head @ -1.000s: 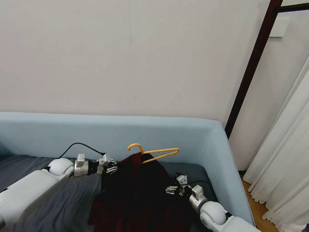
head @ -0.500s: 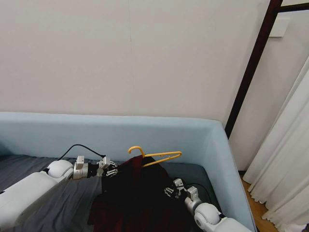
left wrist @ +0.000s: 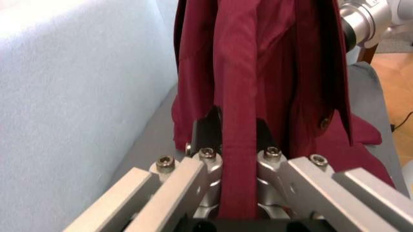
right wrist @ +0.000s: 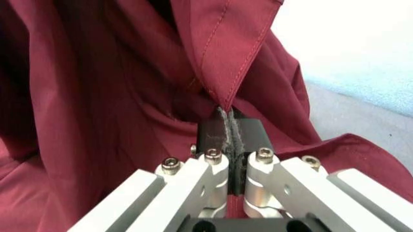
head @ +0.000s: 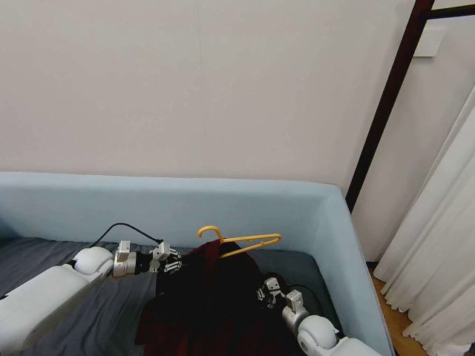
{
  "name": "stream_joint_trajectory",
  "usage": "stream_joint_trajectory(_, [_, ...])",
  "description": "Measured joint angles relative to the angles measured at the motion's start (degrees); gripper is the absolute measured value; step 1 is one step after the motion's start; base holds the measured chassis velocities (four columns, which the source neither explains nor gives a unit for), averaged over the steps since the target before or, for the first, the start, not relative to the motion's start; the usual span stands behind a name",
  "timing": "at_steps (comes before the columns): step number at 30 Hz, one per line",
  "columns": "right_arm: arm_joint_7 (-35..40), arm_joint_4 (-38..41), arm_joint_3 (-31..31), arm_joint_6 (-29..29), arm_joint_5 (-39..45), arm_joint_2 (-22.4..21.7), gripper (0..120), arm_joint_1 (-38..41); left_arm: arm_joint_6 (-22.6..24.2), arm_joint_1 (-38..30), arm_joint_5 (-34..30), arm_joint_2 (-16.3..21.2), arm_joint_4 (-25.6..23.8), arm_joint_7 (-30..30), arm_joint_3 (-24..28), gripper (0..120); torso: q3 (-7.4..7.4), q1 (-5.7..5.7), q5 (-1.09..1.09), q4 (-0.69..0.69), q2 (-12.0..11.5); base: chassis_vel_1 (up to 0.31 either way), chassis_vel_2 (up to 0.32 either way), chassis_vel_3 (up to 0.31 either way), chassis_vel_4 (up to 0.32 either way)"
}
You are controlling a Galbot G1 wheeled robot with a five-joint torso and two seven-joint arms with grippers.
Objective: Pick up the clothes from the sofa and hang them on the clothes hanger.
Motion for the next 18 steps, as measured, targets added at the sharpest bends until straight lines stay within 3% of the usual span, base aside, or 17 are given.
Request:
stream_joint_trajectory(9, [0.67,1.55,2.57,-0.75,1.29,-0.93,0,-0.20,-2.30,1.65,2.61,0.83,0.18,1.00,-2.74,1,0.00,0.00,-0.02,0.00,0.00,0.000,0.000,0.000,0.000])
stream_joint_trajectory(18, [3.85,7.51,3.69,-4.77,5.24,-4.94,0,2.62,-6.06,2.65,7.32,2.24,-0.48,3.02,-5.40,1,0.00,0.00,0.00,0.00,0.00,0.000,0.000,0.000,0.000])
